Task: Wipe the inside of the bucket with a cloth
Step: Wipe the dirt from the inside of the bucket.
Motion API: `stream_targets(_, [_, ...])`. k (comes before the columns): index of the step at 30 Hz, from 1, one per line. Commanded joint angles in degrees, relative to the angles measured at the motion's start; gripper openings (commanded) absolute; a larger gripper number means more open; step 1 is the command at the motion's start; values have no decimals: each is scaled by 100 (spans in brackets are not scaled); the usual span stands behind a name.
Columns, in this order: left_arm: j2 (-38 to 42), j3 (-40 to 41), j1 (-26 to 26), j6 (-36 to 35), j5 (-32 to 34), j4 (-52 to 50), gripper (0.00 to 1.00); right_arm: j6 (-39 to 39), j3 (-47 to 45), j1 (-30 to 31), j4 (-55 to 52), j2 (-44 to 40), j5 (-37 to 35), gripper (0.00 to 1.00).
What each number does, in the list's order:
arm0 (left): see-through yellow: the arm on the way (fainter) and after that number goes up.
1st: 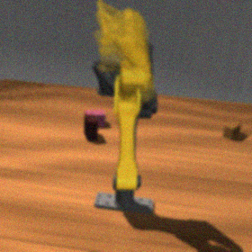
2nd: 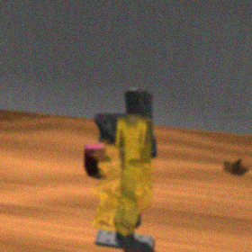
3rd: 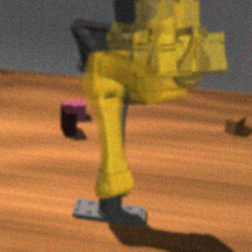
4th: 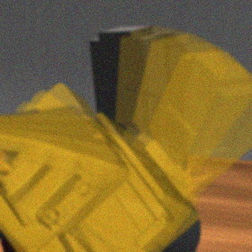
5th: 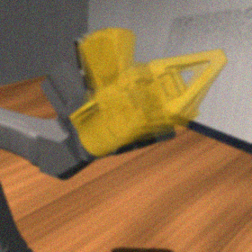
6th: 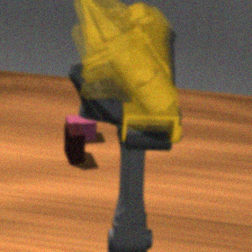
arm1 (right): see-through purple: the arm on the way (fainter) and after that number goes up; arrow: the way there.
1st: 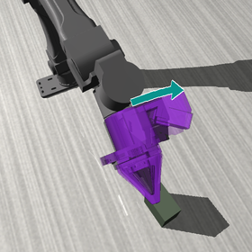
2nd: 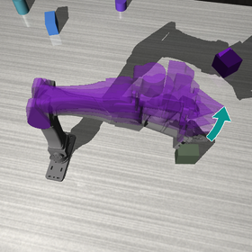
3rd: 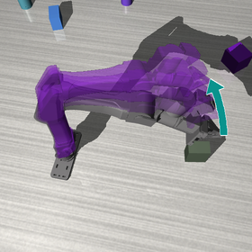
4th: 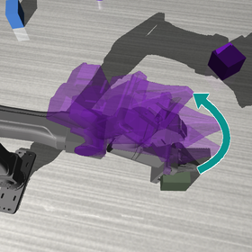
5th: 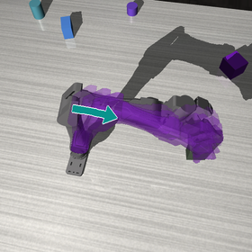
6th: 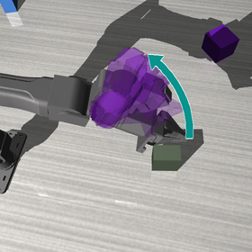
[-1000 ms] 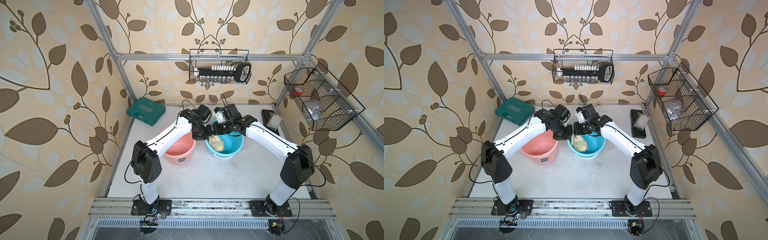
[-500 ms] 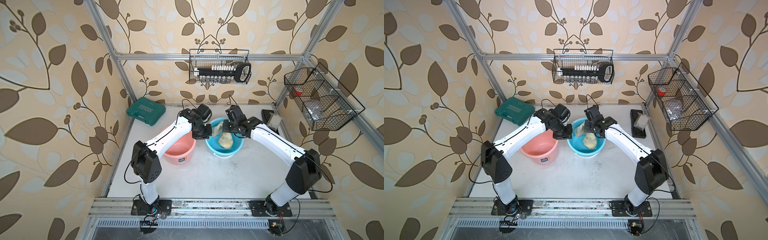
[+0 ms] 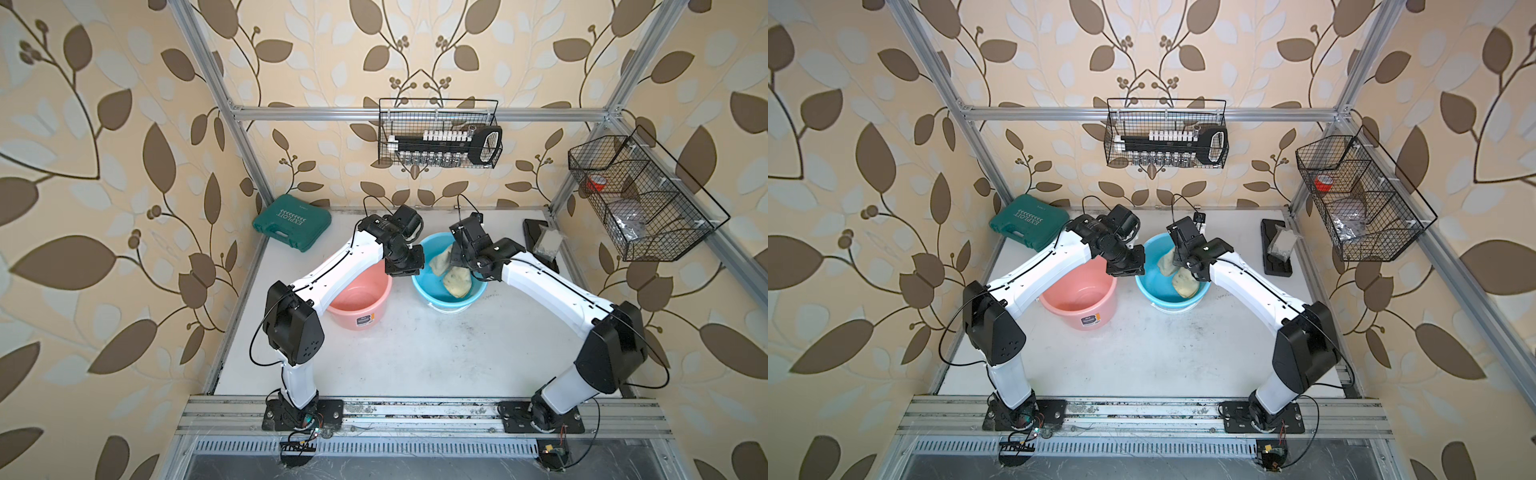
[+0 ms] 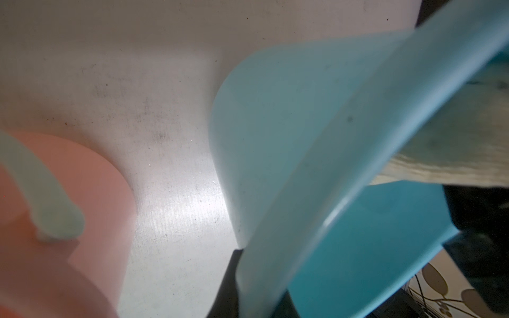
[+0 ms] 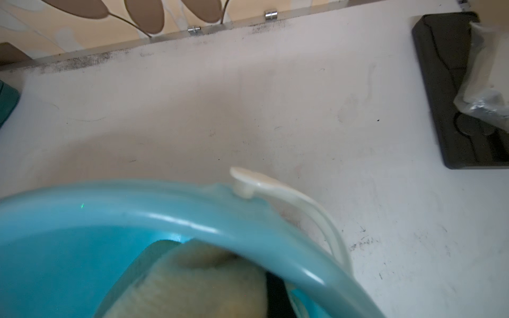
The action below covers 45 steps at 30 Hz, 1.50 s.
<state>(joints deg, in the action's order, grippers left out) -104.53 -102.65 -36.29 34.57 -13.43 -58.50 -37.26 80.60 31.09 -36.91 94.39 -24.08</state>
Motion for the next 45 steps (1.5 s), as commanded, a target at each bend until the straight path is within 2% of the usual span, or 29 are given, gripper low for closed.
stream_targets(1, [174,-22,26,-108,-359,84,0,-105,463,76,274,326,428,0])
stream_targets(7, [133,-19,42,-111,-406,109,0,337,1000,446,436,870,1027,0])
stream_targets(14, [130,-27,255,-38,-578,225,0,748,363,503,1086,697,2158,0])
stream_targets(20, [185,-39,484,-78,-615,199,0,1320,42,460,801,656,3160,0])
stream_targets(24, [240,7,640,-107,-653,197,0,1542,-229,368,395,456,2914,0])
stream_targets(29, [223,-27,686,-174,-630,130,0,1693,-334,271,-16,92,2036,0])
stream_targets(32, [205,-5,692,-208,-646,93,0,1873,-118,271,-179,11,1751,0])
stream_targets(39, [218,-92,647,-604,-364,-125,0,2383,1001,311,-1293,867,1345,0])
stream_targets(45, [267,-9,504,-1032,-51,-67,0,2530,818,333,-1158,1042,1092,0])
